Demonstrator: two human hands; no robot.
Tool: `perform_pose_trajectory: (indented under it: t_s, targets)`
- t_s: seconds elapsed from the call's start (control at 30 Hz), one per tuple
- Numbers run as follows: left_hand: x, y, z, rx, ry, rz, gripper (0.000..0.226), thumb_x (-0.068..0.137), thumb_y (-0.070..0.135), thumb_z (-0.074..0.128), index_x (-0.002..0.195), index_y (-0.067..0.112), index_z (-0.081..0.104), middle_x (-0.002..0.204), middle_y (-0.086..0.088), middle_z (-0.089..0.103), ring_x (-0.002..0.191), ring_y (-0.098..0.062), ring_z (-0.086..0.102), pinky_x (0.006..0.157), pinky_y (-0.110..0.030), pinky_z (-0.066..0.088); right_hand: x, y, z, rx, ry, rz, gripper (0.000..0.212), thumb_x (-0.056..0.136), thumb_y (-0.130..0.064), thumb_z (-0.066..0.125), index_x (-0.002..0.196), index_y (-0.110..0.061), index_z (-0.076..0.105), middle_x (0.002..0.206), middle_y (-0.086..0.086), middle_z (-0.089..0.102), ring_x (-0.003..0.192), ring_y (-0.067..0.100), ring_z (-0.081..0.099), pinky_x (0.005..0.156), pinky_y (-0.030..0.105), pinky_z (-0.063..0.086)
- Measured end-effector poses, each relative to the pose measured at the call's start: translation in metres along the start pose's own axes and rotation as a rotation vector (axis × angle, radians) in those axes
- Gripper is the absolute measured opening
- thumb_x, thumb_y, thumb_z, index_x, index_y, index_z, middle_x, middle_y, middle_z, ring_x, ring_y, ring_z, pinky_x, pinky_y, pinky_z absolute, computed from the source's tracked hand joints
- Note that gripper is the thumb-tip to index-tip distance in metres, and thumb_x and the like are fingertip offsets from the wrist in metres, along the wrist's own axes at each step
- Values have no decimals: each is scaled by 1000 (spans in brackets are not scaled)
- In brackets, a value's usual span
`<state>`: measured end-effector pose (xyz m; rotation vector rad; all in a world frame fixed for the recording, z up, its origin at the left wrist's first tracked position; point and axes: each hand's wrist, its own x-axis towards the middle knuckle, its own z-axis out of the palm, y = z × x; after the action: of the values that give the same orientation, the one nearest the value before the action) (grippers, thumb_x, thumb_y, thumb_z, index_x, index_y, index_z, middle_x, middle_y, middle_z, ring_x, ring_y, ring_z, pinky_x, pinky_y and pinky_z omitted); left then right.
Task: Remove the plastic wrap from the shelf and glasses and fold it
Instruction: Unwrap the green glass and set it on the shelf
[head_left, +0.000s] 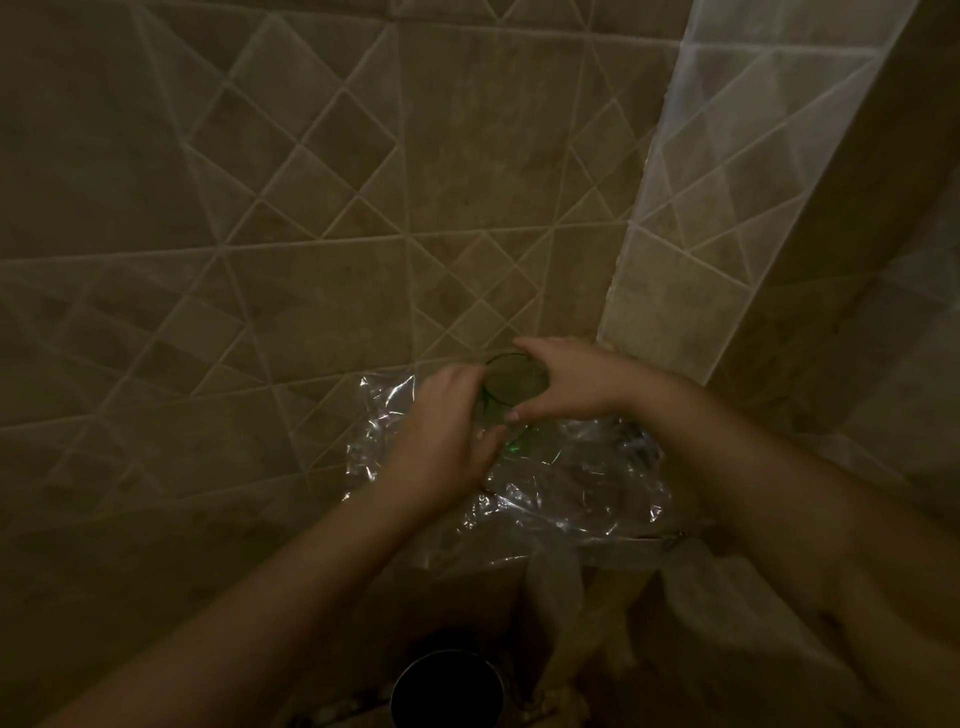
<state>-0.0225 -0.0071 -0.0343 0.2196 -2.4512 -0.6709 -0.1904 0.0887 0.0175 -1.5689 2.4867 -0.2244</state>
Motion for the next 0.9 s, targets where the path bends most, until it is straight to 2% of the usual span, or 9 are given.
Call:
perform_pose_trajectory:
  t_s: [0.07, 0.13, 0.2, 0.27, 0.43, 0.53, 0.63, 0.77, 0.9]
  targets:
    - [-32, 12, 3, 33, -39, 116, 50, 82, 36, 62, 125, 12, 50, 124, -11, 56, 115, -26, 50, 95, -41, 43, 0, 2, 4, -28, 1, 22, 114, 56, -78, 58, 148, -21, 21, 155, 8, 33, 138, 29, 32, 110, 50, 28]
    - [-58, 20, 13, 127, -194, 197, 58, 80, 50, 59, 126, 16, 48, 129, -7, 53, 120, -23, 47, 96, -41, 43, -1, 4, 9, -86, 16, 37, 118, 51, -88, 49, 148, -30, 16, 158, 2, 26, 142, 27, 24, 110, 61, 19]
    - [-70, 25, 23, 288, -308, 238, 71, 75, 60, 58, 130, 17, 43, 137, -6, 48, 126, -23, 42, 100, -40, 40, -3, 4, 15, -138, 40, 28, 115, 52, -89, 46, 148, -34, 15, 159, -1, 24, 144, 27, 20, 109, 64, 14]
    - [-72, 29, 29, 372, -345, 223, 73, 76, 54, 60, 135, 16, 39, 142, -6, 46, 129, -24, 42, 101, -39, 38, -4, 4, 20, -196, 68, 4, 112, 54, -87, 49, 147, -34, 15, 158, -2, 25, 144, 26, 20, 108, 66, 11]
    - [-66, 35, 26, 286, -279, 124, 54, 75, 20, 62, 127, 5, 54, 131, -15, 59, 101, -31, 64, 79, -37, 53, -2, 5, 23, -227, 136, -4, 112, 59, -70, 68, 148, -23, 19, 153, 3, 35, 139, 26, 30, 110, 58, 23]
    - [-65, 36, 21, 293, -262, 155, 36, 78, 18, 63, 113, 10, 65, 115, -10, 69, 90, -31, 67, 70, -39, 56, -1, 8, 24, -174, 123, -31, 111, 61, -63, 73, 148, -17, 21, 152, 9, 37, 137, 31, 31, 109, 44, 31]
    - [-65, 38, 14, 348, -309, 219, 26, 79, 19, 58, 103, 15, 68, 104, -3, 72, 92, -25, 68, 74, -34, 55, -1, 9, 27, -160, 133, -33, 109, 63, -59, 74, 148, -15, 21, 152, 11, 35, 137, 31, 29, 109, 42, 31]
    - [-66, 40, -2, 422, -339, 230, 27, 79, 27, 40, 89, 22, 64, 91, 4, 72, 77, -19, 67, 70, -29, 49, 0, 11, 28, -138, 136, -37, 107, 64, -56, 75, 147, -15, 23, 151, 12, 36, 137, 32, 29, 108, 39, 29]
    - [-71, 36, -20, 480, -354, 215, 30, 75, 31, 39, 87, 28, 66, 89, 13, 73, 60, -14, 66, 53, -22, 46, -1, 11, 27, -127, 133, -37, 106, 65, -55, 75, 148, -15, 23, 152, 11, 35, 137, 31, 27, 108, 38, 28]
